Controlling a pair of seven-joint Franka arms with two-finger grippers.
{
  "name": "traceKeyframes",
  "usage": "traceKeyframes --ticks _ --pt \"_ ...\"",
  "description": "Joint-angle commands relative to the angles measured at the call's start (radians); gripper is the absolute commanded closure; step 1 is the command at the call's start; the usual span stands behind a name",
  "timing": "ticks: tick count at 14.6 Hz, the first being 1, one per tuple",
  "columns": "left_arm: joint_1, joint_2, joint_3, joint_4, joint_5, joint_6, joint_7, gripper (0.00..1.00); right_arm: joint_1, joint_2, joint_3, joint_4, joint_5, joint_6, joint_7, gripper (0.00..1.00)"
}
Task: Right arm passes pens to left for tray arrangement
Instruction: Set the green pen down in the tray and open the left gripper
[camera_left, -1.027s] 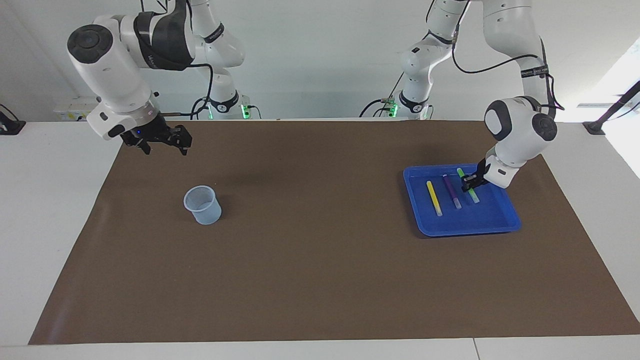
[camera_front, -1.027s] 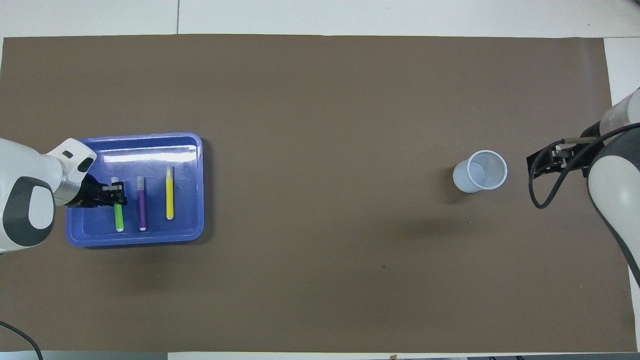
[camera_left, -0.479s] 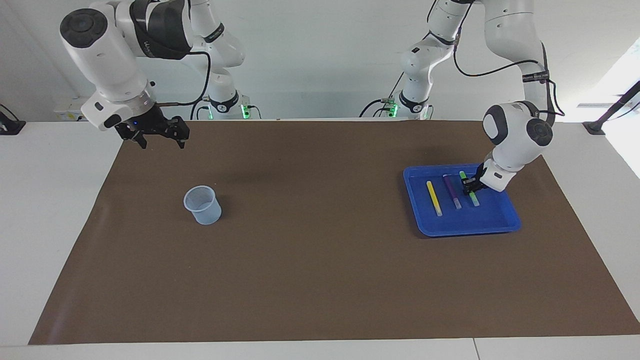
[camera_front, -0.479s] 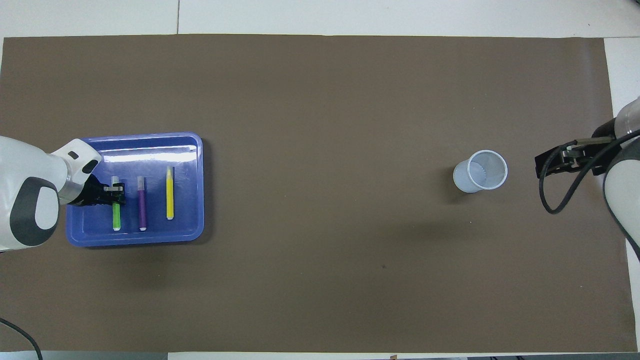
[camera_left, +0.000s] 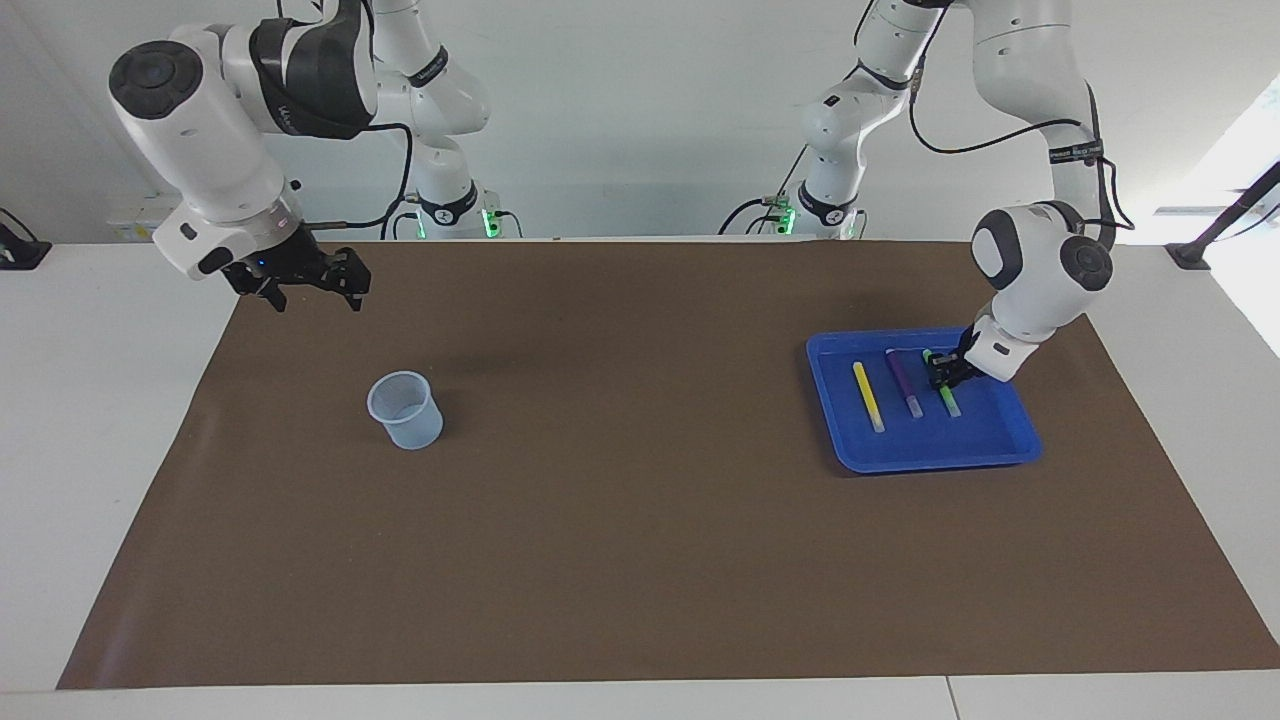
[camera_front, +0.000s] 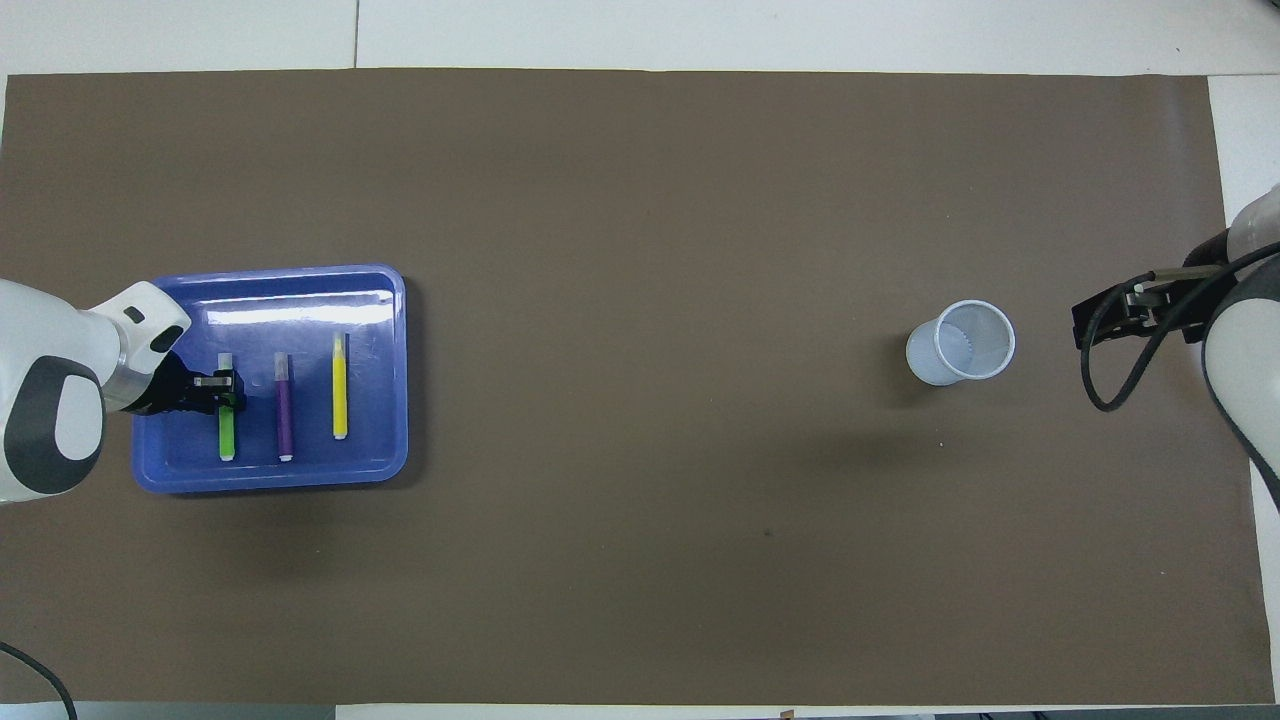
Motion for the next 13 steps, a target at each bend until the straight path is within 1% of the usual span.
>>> traceKeyframes --ticks 1,3,5,10,13 --pt "0.011 0.01 -0.005 0.008 0.017 0.002 0.021 0.0 0.047 -0.004 -0.048 -0.004 -0.013 0.007 -0.024 0.0" --pt "0.011 0.012 -0.005 0.008 0.017 0.004 0.021 0.0 0.035 -0.006 -0.039 -0.004 -0.013 0.008 -0.024 0.0" --pt "0.011 0.012 -0.005 0.01 0.017 0.004 0.021 0.0 0.032 -0.036 -0.036 -0.004 -0.013 0.011 -0.022 0.0" --pt "0.011 0.012 -0.005 0.01 0.016 0.002 0.021 0.0 0.035 -0.048 -0.042 -0.004 0.005 0.008 -0.034 0.0" --pt "0.011 0.01 -0.005 0.01 0.016 0.002 0.021 0.0 0.037 -0.09 -0.039 0.001 0.007 0.003 -0.056 0.0"
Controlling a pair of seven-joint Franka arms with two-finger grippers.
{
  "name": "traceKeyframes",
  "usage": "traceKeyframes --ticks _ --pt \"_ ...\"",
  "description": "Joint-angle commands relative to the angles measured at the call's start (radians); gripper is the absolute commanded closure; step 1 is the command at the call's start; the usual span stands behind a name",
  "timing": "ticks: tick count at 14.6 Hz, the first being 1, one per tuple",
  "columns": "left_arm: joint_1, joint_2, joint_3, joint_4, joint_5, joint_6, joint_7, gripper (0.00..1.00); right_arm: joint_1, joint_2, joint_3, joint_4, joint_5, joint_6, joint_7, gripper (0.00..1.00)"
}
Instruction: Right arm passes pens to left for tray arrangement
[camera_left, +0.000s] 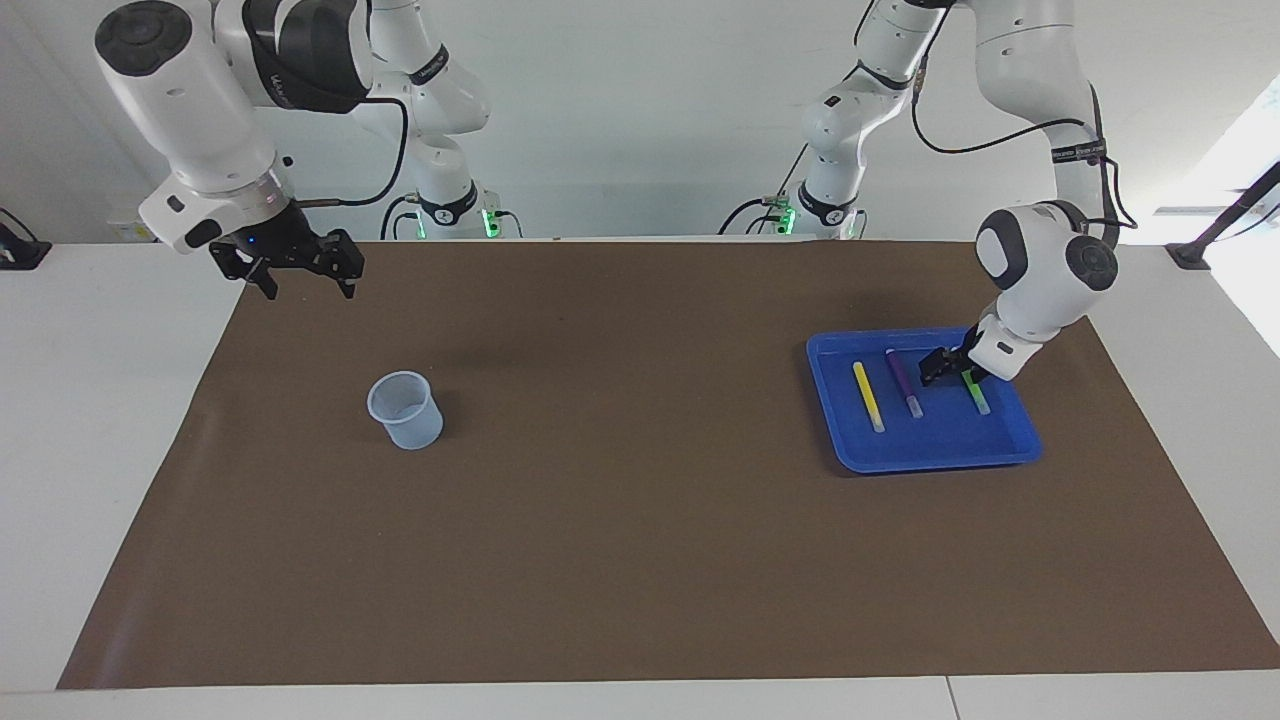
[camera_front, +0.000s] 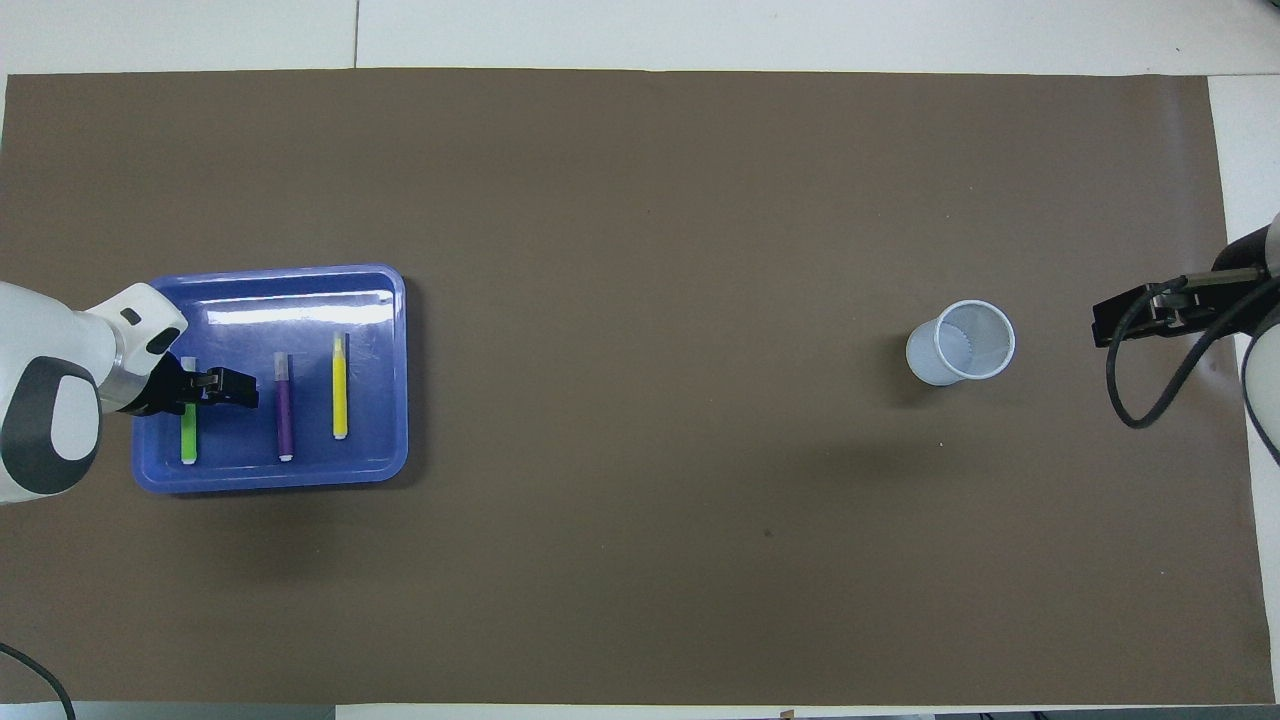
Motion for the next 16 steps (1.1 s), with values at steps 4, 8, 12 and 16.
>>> traceKeyframes --ticks 4,8,12,16 --pt "0.008 0.011 -0.004 0.017 0.014 -0.012 0.01 0.0 -0.027 -0.047 -0.013 -0.003 0.033 -0.024 -0.041 0.0" --pt "-0.012 0.014 -0.009 0.195 0.006 -0.235 0.01 0.0 -0.024 -0.047 -0.016 0.004 0.031 -0.032 -0.049 0.0" --pt "-0.107 -0.006 -0.012 0.396 -0.007 -0.483 -0.1 0.0 -0.025 -0.047 -0.016 0.0 0.059 -0.025 0.001 0.0" --pt "-0.147 -0.081 -0.027 0.522 -0.038 -0.668 -0.182 0.0 -0.024 -0.048 -0.014 -0.003 0.059 -0.028 -0.001 0.0"
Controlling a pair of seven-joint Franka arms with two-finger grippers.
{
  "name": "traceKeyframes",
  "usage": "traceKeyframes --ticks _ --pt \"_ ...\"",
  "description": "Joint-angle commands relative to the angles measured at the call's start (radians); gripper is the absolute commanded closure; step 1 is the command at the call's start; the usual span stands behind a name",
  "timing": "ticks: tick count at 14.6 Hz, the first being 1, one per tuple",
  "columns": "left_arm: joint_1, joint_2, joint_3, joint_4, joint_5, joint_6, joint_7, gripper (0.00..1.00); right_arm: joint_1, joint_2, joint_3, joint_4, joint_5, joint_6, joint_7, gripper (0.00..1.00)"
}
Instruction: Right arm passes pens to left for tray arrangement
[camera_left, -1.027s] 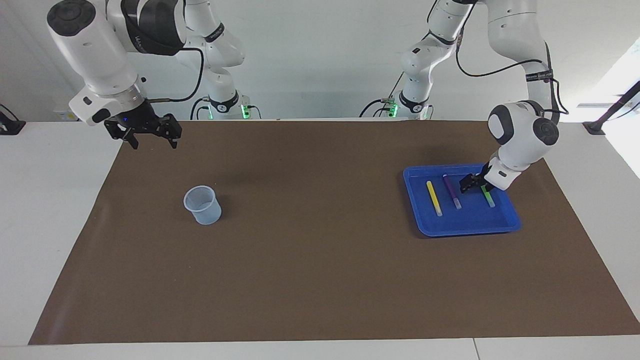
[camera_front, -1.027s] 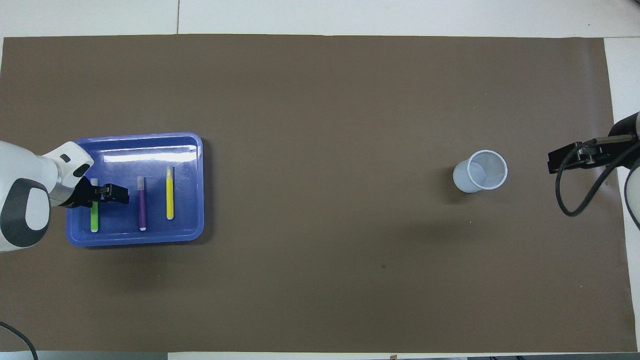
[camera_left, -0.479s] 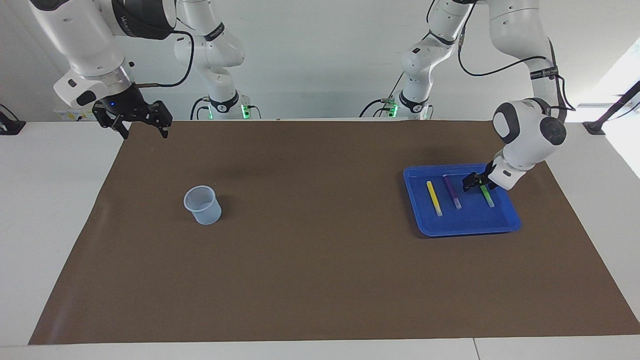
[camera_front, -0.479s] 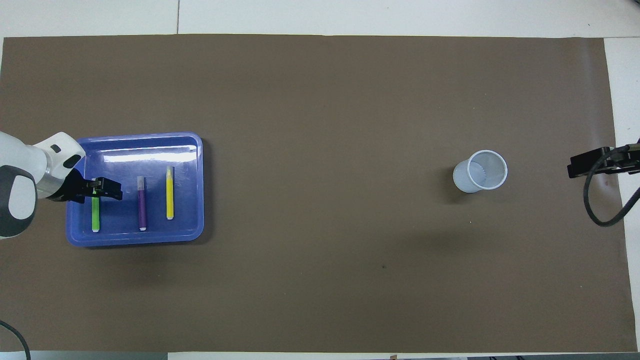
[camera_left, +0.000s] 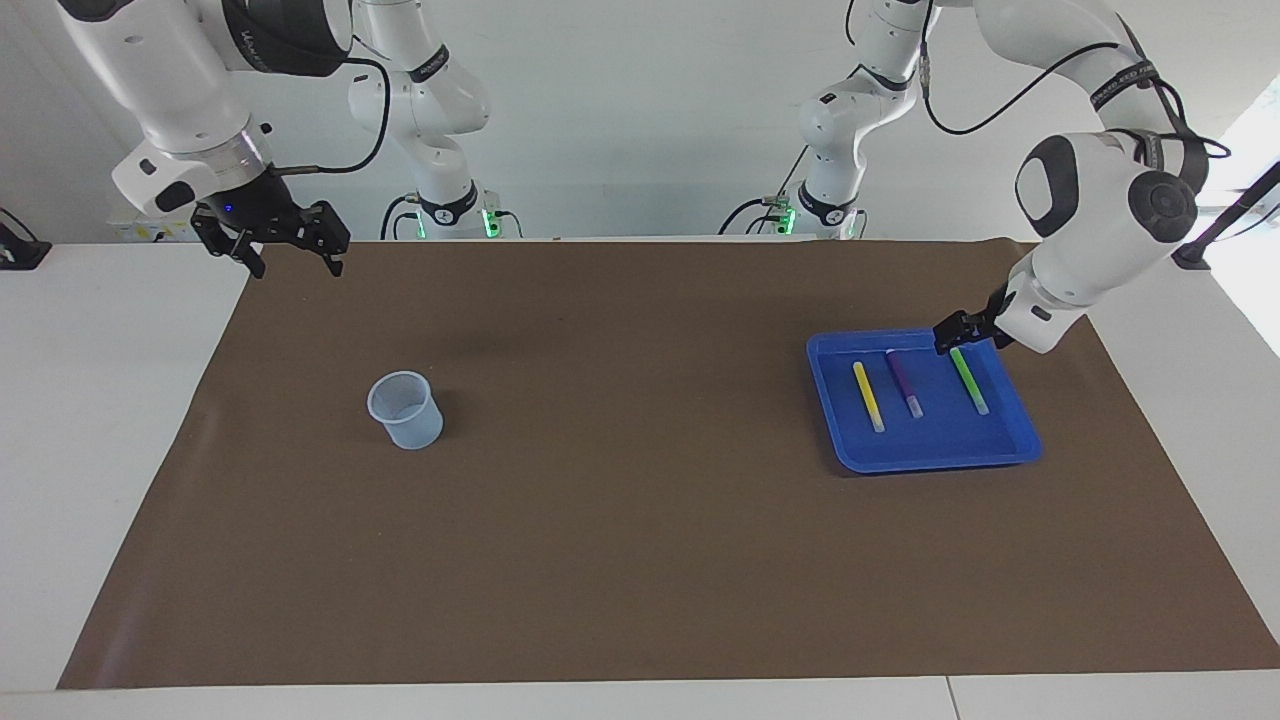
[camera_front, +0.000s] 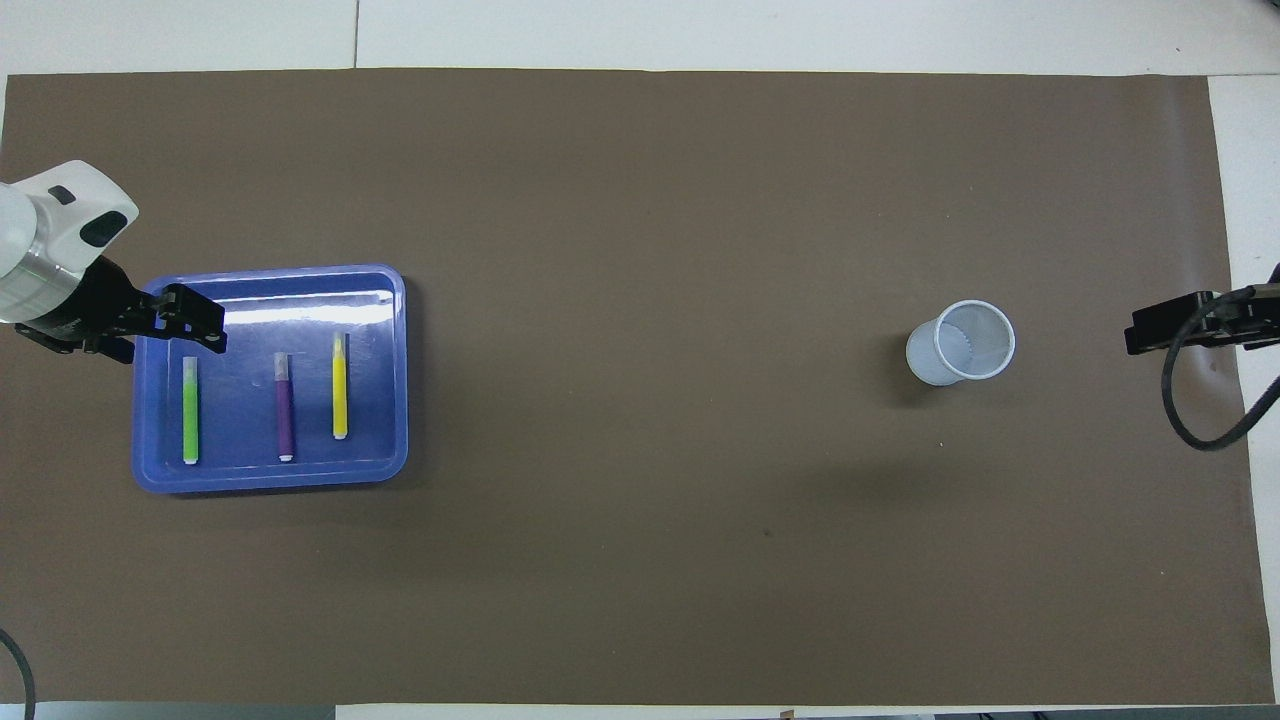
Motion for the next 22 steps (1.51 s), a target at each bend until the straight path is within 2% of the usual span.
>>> traceKeyframes --ticks 1,4,7,9,11,13,15,18,20,22 --pt "-0.011 -0.078 -0.003 0.059 -0.034 -0.123 -0.022 0.0 -0.011 -0.008 0.007 -0.007 0.019 -0.014 0.007 0.0" --pt "-0.037 -0.153 -0.004 0.106 -0.049 -0.238 -0.015 0.0 -0.01 -0.008 0.007 -0.006 0.019 -0.012 0.009 0.0" --pt "-0.115 -0.256 0.037 0.07 -0.052 -0.266 -0.01 0.0 -0.011 -0.008 0.007 -0.006 0.019 -0.012 0.009 0.0" --pt "-0.263 -0.287 0.179 0.021 -0.058 -0.251 -0.019 0.0 -0.01 -0.008 0.007 -0.006 0.019 -0.012 0.009 0.0" --pt "-0.456 -0.292 0.392 -0.03 -0.061 -0.159 -0.025 0.0 -0.011 -0.008 0.007 -0.007 0.019 -0.012 0.007 0.0" --pt "-0.658 -0.275 0.578 -0.018 -0.061 -0.108 -0.061 0.0 -0.011 -0.008 0.007 -0.006 0.019 -0.012 0.009 0.0" --pt "-0.675 -0.246 0.595 0.046 -0.063 -0.128 -0.065 0.0 -0.01 -0.008 0.007 -0.007 0.019 -0.012 0.009 0.0" --pt "-0.672 -0.146 0.583 0.239 -0.06 -0.288 -0.064 0.0 -0.01 -0.008 0.007 -0.007 0.019 -0.012 0.009 0.0" --pt "-0.678 -0.14 0.582 0.254 -0.063 -0.312 -0.064 0.0 -0.011 -0.008 0.007 -0.007 0.019 -0.012 0.007 0.0" --pt "-0.677 -0.141 0.578 0.2 -0.07 -0.28 -0.056 0.0 -0.01 -0.008 0.007 -0.006 0.019 -0.012 0.009 0.0"
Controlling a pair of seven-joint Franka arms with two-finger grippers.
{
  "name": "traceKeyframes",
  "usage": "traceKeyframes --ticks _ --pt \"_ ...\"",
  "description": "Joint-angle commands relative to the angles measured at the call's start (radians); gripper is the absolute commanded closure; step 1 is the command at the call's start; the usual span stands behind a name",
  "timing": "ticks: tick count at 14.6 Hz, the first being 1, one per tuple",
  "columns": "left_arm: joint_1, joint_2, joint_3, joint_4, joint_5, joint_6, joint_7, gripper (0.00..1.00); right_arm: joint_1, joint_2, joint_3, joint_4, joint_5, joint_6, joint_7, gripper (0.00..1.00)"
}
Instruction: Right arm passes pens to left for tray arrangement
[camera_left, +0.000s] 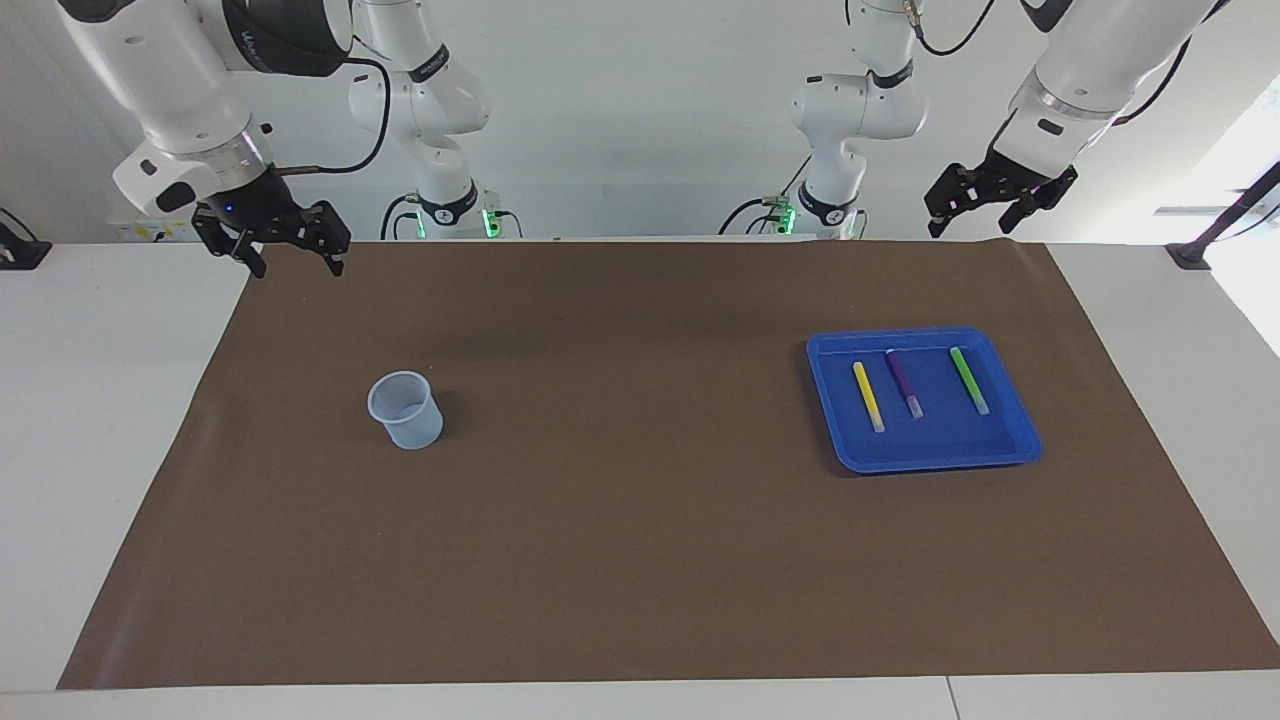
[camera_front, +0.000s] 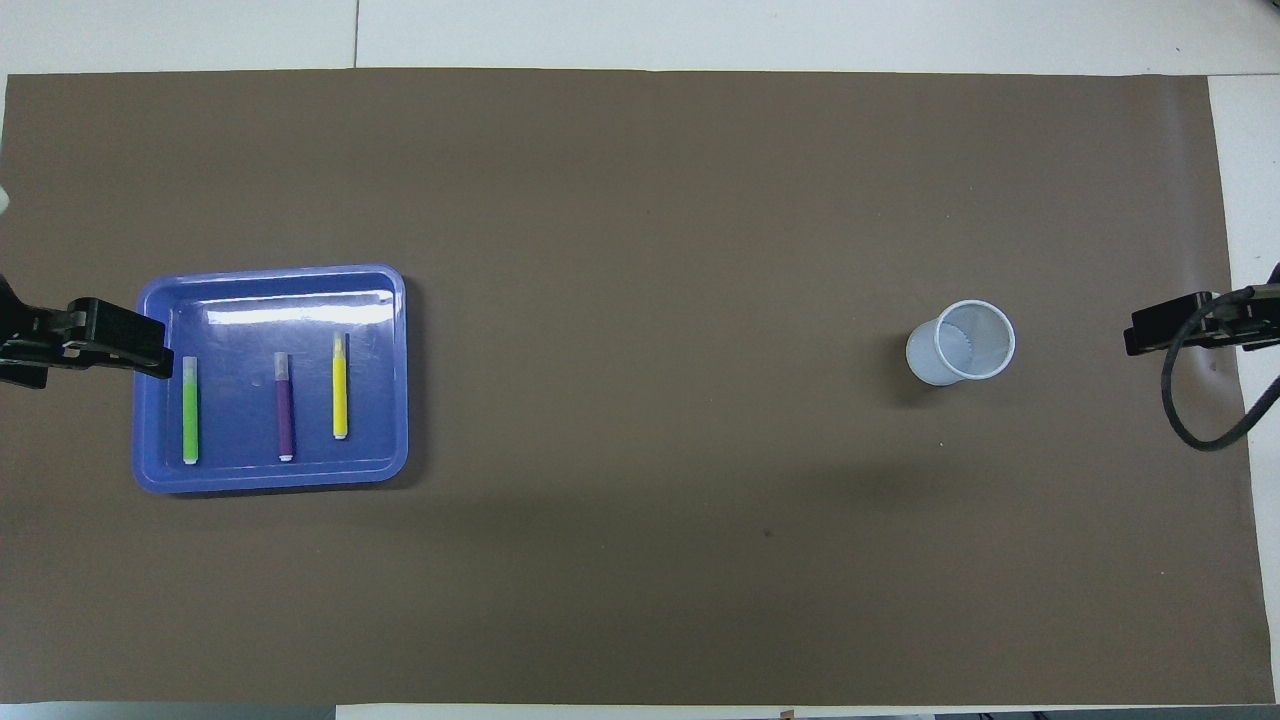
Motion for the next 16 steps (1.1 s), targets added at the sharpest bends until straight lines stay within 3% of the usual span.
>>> traceKeyframes --ticks 1,4,6,16 --pt "-0.009 0.022 0.005 -0.024 -0.035 0.029 -0.009 0.0 -0.011 -0.008 0.006 -0.005 0.018 -0.01 0.009 0.0" --pt "0.009 0.021 -0.015 -0.035 -0.049 0.059 -0.008 0.0 -0.01 -0.008 0.006 -0.006 0.018 -0.01 0.009 0.0" --pt "0.067 0.028 -0.084 -0.024 -0.046 0.054 -0.006 0.0 -0.01 -0.008 0.006 -0.006 0.018 -0.01 0.009 0.0" --pt "0.071 0.026 -0.088 -0.019 -0.039 0.047 -0.006 0.0 -0.002 -0.008 0.008 -0.005 0.018 -0.012 0.007 0.0"
